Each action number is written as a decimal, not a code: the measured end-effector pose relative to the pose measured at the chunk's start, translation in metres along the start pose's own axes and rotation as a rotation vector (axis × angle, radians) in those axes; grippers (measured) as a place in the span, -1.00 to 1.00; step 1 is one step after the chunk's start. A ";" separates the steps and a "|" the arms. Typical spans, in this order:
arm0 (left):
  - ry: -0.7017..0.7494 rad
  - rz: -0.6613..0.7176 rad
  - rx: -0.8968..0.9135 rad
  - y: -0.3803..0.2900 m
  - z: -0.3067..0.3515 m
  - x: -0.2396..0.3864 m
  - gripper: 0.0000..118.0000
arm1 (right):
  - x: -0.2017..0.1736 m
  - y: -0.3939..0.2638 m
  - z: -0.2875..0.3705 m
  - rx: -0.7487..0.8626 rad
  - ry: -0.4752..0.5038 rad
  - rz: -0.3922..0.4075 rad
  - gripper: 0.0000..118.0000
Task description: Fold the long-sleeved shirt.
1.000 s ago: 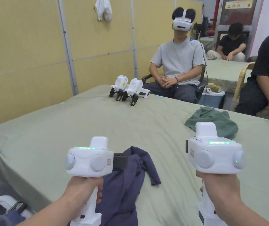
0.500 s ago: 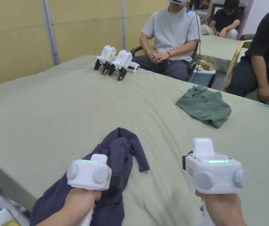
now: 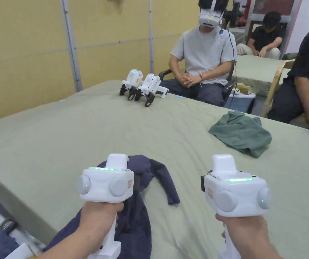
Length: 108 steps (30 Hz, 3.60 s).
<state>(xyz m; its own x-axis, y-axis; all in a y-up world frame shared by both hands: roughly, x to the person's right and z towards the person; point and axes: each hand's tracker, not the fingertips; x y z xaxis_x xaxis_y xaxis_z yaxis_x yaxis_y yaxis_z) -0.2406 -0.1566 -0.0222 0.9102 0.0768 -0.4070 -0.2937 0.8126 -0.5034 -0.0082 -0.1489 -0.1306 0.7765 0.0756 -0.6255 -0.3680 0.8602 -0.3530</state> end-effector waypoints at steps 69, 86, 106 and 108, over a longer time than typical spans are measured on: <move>-0.676 -0.441 0.293 -0.001 0.117 0.475 -0.43 | 0.377 -0.044 0.322 0.201 -0.816 -0.320 -0.83; -0.311 -0.501 -0.082 -0.121 -0.018 0.360 0.42 | 0.338 -0.145 0.201 -0.072 -0.660 -0.322 -0.83; -0.383 -0.248 0.498 0.134 0.174 0.327 -0.89 | 0.284 0.044 0.302 0.314 -0.621 -0.207 -0.83; -0.384 -0.232 0.492 0.131 0.181 0.318 -0.89 | 0.281 0.049 0.306 0.324 -0.624 -0.205 -0.83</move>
<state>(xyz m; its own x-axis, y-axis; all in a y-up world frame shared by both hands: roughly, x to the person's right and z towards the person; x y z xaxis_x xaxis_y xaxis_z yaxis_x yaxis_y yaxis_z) 0.0634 0.0788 -0.0793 0.9999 -0.0053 0.0158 0.0069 0.9948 -0.1015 0.3485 0.0691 -0.1109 0.9959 0.0874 -0.0224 -0.0896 0.9866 -0.1361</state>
